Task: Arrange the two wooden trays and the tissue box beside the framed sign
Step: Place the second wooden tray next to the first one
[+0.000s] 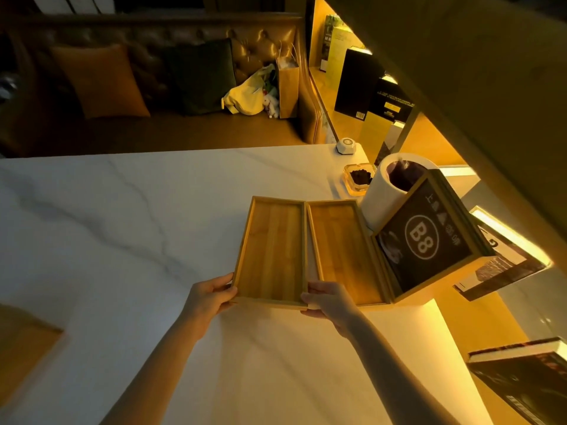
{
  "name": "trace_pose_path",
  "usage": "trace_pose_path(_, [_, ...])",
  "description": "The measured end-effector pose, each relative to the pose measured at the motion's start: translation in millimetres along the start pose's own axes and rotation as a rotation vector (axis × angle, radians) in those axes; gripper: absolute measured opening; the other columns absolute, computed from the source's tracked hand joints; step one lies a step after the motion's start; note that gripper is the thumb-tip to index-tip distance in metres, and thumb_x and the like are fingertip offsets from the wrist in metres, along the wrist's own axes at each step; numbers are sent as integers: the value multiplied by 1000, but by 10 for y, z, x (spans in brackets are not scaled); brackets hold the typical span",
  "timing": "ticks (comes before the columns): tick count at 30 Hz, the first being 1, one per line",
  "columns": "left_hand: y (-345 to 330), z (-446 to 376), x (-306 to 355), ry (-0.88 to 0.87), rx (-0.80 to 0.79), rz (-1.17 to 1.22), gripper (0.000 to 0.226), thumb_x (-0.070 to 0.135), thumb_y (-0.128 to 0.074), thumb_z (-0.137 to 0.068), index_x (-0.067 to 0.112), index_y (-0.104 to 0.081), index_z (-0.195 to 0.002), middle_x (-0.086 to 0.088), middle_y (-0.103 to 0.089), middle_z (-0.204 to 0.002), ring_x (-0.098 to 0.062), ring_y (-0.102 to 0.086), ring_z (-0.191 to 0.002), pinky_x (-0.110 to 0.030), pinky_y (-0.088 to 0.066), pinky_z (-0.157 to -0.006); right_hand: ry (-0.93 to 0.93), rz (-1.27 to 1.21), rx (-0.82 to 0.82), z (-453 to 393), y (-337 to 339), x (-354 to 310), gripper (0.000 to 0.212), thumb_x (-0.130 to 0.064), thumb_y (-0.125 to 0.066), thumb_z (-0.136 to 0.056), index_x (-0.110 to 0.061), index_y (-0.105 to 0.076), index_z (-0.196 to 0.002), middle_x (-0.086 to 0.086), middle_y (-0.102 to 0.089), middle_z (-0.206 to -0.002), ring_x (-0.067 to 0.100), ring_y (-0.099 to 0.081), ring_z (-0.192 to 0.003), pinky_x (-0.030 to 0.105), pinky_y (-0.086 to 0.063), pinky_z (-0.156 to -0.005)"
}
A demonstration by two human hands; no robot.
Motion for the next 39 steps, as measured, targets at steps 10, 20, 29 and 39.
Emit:
trace_pose_path(10, [-58, -143, -94, 13, 21, -34, 40, -2, -53, -83, 3, -50, -122, -16, -61, -115, -29, -60, -102, -42, -48, -94, -34, -4, -1, -149, 29, 80, 38, -3, -63, -83, -1, -55, -120, 11, -58, -112, 27, -60, -101, 33, -55, -78])
trace_pose_path(20, [-97, -233, -133, -104, 90, -276, 38, 0, -57, -81, 9, -54, -118, -15, -62, -120, -30, -57, -112, -44, -43, -102, 107, 337, 118, -234, 13, 77, 22, -7, -59, -86, 1, -62, -106, 18, -63, -99, 27, -62, -88, 34, -56, -78])
trace_pose_path(29, [-172, -249, -126, -189, 179, -518, 39, 1, -59, -80, 3, -53, -119, -23, -63, -114, -35, -58, -106, -35, -43, -92, 145, 799, 292, -219, -129, 96, 19, -8, -49, -92, -6, -59, -108, 10, -65, -101, 20, -63, -83, 26, -51, -62])
trace_pose_path(39, [-248, -174, -186, -332, 199, -702, 40, 8, -55, -85, 1, -48, -124, -26, -58, -116, -36, -57, -105, -34, -44, -90, 315, 807, 327, -130, -167, 121, 34, -8, -47, -93, -8, -47, -127, 13, -57, -121, 26, -59, -100, 31, -54, -78])
Point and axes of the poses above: each hand's wrist, its own z-axis away from the middle knuckle, its own y-axis out of the back of the hand, x = y × z, the point moved 8 cm from there along -z, towards the middle knuckle
